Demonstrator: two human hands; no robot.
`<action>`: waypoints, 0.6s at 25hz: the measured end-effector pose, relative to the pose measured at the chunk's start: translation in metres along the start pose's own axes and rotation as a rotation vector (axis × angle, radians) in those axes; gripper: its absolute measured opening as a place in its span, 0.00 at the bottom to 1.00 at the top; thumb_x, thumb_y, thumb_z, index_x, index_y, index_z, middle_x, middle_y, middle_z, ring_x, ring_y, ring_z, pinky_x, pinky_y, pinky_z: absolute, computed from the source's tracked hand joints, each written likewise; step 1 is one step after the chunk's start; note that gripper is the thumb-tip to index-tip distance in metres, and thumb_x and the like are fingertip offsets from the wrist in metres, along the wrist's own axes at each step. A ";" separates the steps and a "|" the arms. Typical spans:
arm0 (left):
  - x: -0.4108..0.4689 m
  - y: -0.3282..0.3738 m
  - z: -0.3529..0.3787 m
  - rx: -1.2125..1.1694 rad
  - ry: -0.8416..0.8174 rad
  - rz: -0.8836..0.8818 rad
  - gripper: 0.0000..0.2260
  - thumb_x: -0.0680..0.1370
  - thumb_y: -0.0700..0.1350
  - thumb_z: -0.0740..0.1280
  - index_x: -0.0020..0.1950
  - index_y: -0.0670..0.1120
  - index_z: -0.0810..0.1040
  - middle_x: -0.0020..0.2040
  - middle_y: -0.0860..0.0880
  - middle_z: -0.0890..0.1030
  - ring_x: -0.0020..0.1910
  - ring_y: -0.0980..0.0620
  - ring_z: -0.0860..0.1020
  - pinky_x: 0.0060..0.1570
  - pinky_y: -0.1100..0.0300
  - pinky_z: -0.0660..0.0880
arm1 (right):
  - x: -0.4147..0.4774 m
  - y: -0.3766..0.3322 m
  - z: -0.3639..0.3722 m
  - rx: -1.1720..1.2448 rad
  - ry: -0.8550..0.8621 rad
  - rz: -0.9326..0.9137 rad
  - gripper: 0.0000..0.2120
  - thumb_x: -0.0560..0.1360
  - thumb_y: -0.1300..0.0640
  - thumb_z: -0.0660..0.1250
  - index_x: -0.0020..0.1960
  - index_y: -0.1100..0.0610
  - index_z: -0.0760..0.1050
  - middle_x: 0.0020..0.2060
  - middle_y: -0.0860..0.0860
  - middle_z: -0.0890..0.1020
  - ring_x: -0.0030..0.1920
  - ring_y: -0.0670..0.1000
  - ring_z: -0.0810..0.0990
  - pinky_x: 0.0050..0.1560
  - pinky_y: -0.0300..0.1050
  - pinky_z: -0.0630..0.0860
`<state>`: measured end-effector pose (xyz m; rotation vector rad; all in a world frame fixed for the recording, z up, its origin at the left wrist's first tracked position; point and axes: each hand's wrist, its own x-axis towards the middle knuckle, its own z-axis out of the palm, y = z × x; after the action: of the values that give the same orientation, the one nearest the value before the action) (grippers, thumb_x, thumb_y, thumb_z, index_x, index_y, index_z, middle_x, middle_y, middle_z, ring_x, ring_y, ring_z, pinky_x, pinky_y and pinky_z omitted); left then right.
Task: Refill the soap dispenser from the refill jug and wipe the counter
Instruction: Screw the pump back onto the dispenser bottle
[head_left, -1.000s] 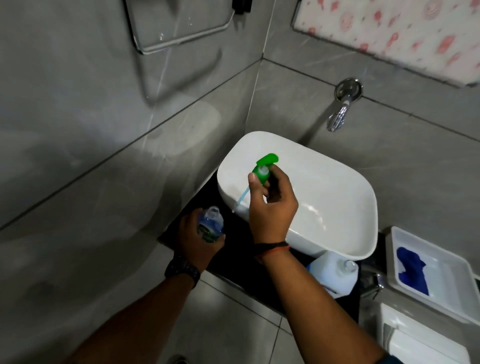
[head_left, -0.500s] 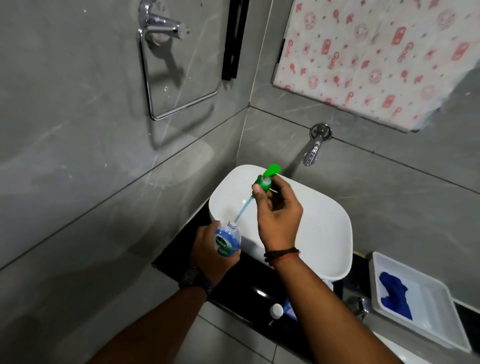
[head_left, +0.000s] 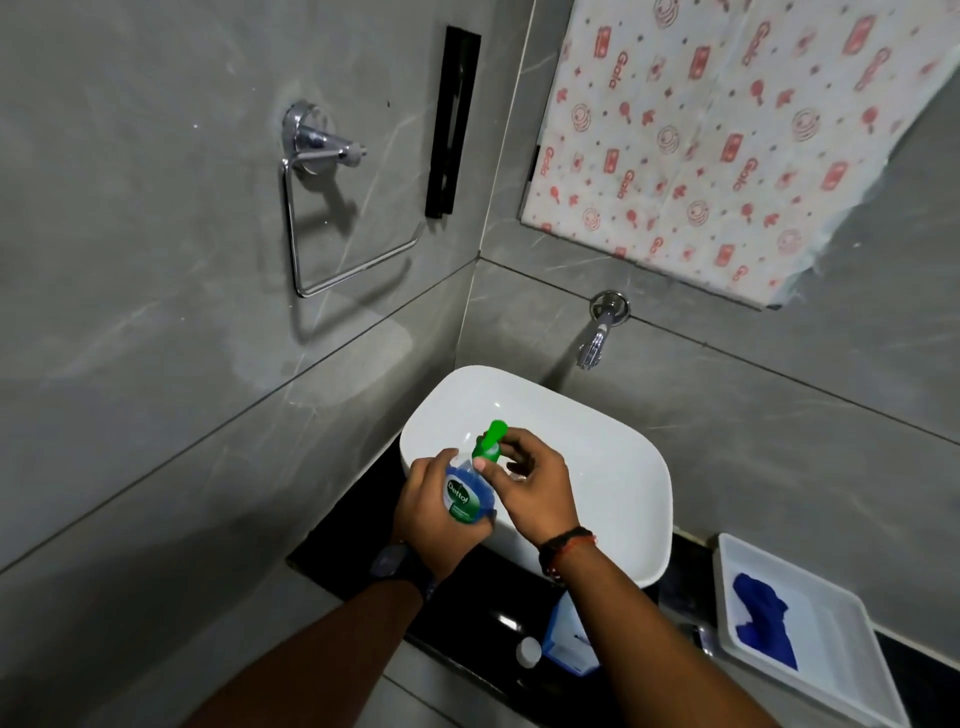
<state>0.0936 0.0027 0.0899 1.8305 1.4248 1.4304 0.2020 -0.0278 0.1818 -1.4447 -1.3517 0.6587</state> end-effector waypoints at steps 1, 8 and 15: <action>0.001 0.003 0.001 -0.007 -0.009 0.007 0.35 0.55 0.57 0.71 0.61 0.54 0.70 0.49 0.59 0.71 0.45 0.66 0.69 0.40 0.84 0.63 | 0.001 -0.002 -0.004 -0.002 0.001 0.006 0.12 0.69 0.59 0.76 0.51 0.52 0.78 0.46 0.47 0.83 0.49 0.45 0.81 0.52 0.45 0.77; 0.007 0.011 0.010 -0.006 -0.023 0.029 0.38 0.54 0.60 0.73 0.62 0.52 0.71 0.49 0.56 0.74 0.43 0.62 0.71 0.36 0.83 0.64 | 0.006 -0.008 -0.013 -0.028 0.004 0.020 0.12 0.70 0.58 0.75 0.52 0.52 0.80 0.46 0.45 0.83 0.48 0.45 0.80 0.50 0.42 0.76; 0.006 0.003 0.014 0.005 -0.002 0.009 0.39 0.52 0.60 0.72 0.62 0.53 0.70 0.50 0.57 0.73 0.42 0.60 0.74 0.37 0.79 0.67 | -0.002 -0.003 -0.007 -0.095 0.083 0.024 0.12 0.70 0.61 0.72 0.53 0.54 0.81 0.48 0.48 0.83 0.49 0.47 0.79 0.44 0.35 0.73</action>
<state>0.1072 0.0107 0.0897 1.8435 1.4218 1.4305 0.2066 -0.0319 0.1869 -1.5491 -1.3178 0.5505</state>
